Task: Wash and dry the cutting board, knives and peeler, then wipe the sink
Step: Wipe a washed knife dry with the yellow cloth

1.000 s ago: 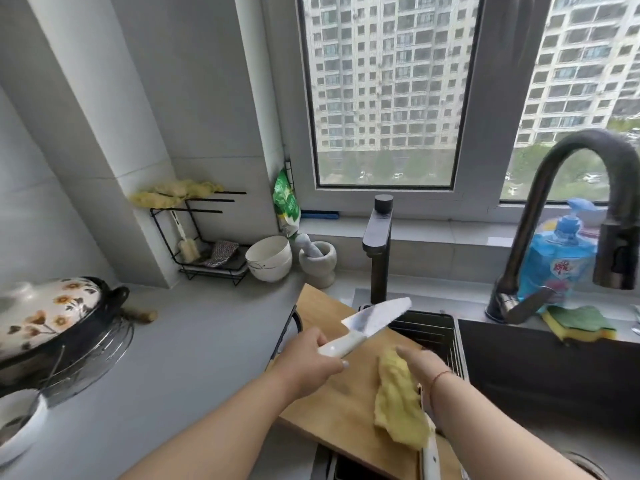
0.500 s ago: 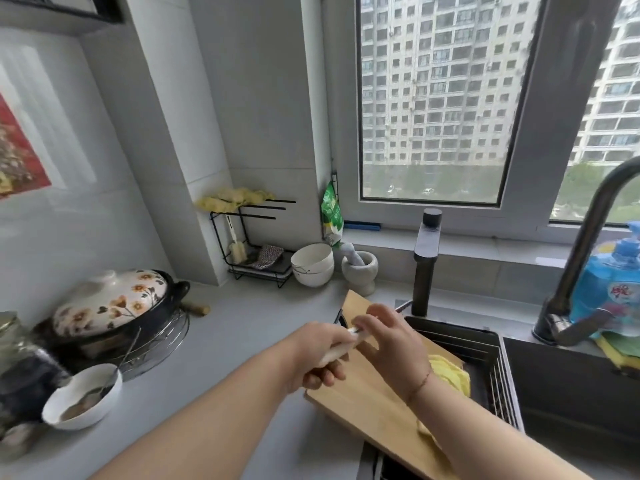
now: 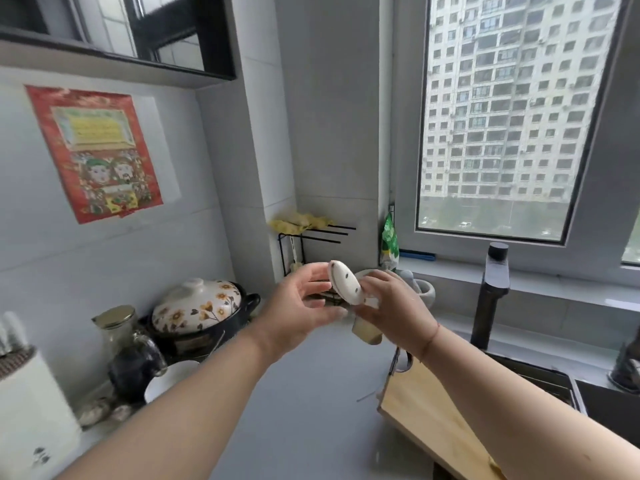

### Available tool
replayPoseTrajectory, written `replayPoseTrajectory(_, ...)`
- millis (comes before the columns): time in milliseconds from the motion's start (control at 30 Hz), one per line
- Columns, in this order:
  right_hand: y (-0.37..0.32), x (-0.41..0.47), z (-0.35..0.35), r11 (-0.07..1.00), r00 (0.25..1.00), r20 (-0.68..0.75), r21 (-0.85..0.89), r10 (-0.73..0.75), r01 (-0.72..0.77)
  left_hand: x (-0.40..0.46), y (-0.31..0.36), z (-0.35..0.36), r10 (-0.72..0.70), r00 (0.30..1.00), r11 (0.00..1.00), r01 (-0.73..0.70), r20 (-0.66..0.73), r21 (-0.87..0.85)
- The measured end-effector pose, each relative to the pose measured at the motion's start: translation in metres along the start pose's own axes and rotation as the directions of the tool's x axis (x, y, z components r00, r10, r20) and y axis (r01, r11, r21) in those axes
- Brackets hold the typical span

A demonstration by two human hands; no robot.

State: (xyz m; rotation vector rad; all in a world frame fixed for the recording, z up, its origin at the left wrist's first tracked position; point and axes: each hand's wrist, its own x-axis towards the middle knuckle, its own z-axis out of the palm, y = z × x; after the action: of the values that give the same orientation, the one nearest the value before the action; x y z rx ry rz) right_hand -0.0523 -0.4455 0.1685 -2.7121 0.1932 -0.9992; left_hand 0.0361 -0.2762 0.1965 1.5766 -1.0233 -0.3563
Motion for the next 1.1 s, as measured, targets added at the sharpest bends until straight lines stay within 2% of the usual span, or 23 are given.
replayPoseTrajectory(67, -0.031, 0.019, 0.006, 0.994, 0.998, 0.048, 0.102, -0.045, 0.040, -0.008, 0.009, -0.021, 0.064, 0.997, 0.997, -0.062, -0.047, 0.047)
replayPoseTrajectory(133, -0.065, 0.037, 0.017, 0.978, 0.993, 0.083, 0.196, -0.082, 0.064, -0.019, 0.017, -0.048, 0.112, 0.982, 0.989, -0.096, -0.151, 0.111)
replayPoseTrajectory(200, -0.099, 0.052, 0.029, 0.962, 0.989, 0.111, 0.266, -0.096, 0.064, -0.034, 0.025, -0.077, 0.161, 0.955, 0.961, -0.094, -0.248, 0.260)
replayPoseTrajectory(300, -0.156, 0.071, 0.049, 0.923, 0.980, 0.117, 0.370, -0.159, 0.105, -0.062, 0.033, -0.125, 0.220, 0.904, 0.886, -0.028, -0.366, 0.463)
replayPoseTrajectory(467, -0.242, 0.097, 0.084, 0.829, 0.967, 0.116, 0.543, -0.228, 0.131, -0.106, 0.046, -0.199, 0.277, 0.840, 0.796, 0.071, -0.466, 0.601)
replayPoseTrajectory(633, -0.329, 0.126, 0.114, 0.728, 0.946, 0.121, 0.670, -0.302, 0.146, -0.146, 0.058, -0.275, 0.290, 0.796, 0.765, 0.142, -0.532, 0.628)
replayPoseTrajectory(767, -0.381, 0.148, 0.133, 0.665, 0.928, 0.115, 0.728, -0.355, 0.165, -0.163, 0.060, -0.325, 0.331, 0.729, 0.745, 0.188, -0.599, 0.640)
replayPoseTrajectory(867, -0.407, 0.164, 0.150, 0.638, 0.927, 0.110, 0.754, -0.359, 0.157, -0.166, 0.056, -0.351, 0.361, 0.683, 0.728, 0.219, -0.635, 0.649)
replayPoseTrajectory(1100, -0.431, 0.188, 0.190, 0.629, 0.928, 0.141, 0.768, -0.346, 0.118, -0.161, 0.029, -0.390, 0.370, 0.629, 0.725, 0.265, -0.684, 0.636)
